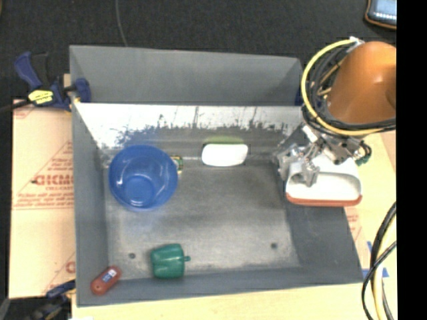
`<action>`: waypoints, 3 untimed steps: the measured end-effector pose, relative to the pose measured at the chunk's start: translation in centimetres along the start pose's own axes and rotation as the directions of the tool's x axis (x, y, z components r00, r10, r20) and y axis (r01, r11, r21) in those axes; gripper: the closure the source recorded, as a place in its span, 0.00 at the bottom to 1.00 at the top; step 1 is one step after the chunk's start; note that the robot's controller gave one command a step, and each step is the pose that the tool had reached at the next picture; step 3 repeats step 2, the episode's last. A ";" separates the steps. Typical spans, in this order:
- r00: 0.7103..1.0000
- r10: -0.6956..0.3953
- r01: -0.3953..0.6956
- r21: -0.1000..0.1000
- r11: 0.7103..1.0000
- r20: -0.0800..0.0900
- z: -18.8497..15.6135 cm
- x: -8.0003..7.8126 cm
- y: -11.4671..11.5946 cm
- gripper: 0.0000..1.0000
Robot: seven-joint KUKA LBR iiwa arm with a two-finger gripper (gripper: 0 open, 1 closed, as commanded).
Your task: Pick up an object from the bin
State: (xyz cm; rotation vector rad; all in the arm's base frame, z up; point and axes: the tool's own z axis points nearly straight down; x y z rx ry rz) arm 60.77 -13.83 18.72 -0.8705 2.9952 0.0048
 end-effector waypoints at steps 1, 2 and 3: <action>1.000 0.014 -0.014 -0.005 1.000 -0.007 -12.3 0.2 -0.9 1.00; 1.000 0.013 -0.013 0.009 1.000 0.007 -13.3 0.0 -0.7 1.00; 1.000 0.013 -0.013 0.009 1.000 0.007 -13.3 0.0 -0.7 1.00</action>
Offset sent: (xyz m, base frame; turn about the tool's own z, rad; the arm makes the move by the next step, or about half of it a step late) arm -0.0072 0.0130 -0.0173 0.0187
